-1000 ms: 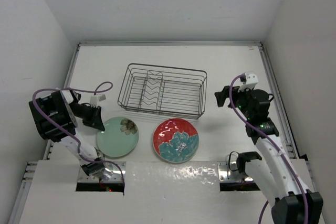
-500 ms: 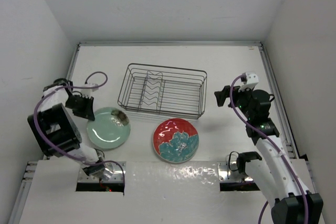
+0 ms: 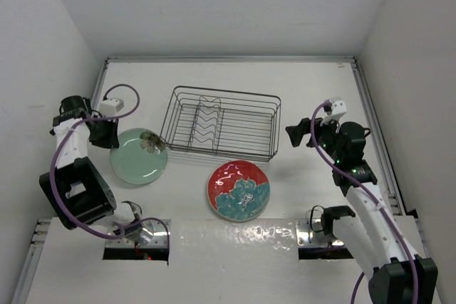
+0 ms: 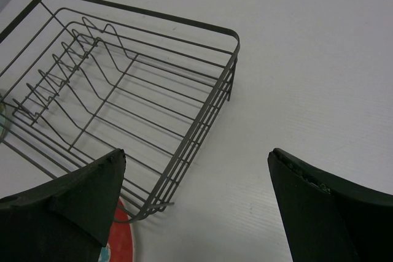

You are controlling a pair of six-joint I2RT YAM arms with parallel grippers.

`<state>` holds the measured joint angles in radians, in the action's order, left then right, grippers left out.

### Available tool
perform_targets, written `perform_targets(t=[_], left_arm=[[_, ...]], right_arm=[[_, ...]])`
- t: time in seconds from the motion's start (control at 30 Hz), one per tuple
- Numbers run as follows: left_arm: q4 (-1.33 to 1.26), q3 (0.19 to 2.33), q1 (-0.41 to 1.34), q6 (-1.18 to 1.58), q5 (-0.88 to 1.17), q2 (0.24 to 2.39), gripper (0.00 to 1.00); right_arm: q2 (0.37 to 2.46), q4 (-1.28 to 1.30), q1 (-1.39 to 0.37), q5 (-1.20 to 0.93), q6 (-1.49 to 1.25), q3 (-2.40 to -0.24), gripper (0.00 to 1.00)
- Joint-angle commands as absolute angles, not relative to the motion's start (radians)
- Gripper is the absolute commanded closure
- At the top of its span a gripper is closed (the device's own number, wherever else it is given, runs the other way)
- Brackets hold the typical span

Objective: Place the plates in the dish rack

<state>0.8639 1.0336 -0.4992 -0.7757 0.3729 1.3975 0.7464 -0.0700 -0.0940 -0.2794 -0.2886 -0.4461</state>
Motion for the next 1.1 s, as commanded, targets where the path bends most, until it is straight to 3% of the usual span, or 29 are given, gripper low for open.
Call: perform_targets(t=[0.0, 0.77, 1.07], left_arm=[[0.75, 1.083, -0.502, -0.738, 0.357, 1.332, 1.0], [0.583, 1.173, -0.316, -0.629, 0.411, 1.206, 1.0], [0.335, 1.215, -0.275, -0.626, 0.353, 1.143, 1.0]], right_arm=[[0.73, -0.112, -0.098, -0.307, -0.305, -0.451, 0.03], [0.718, -0.115, -0.098, -0.305, -0.327, -0.457, 0.03], [0.735, -0.14, -0.098, -0.31, -0.33, -0.454, 0.03]])
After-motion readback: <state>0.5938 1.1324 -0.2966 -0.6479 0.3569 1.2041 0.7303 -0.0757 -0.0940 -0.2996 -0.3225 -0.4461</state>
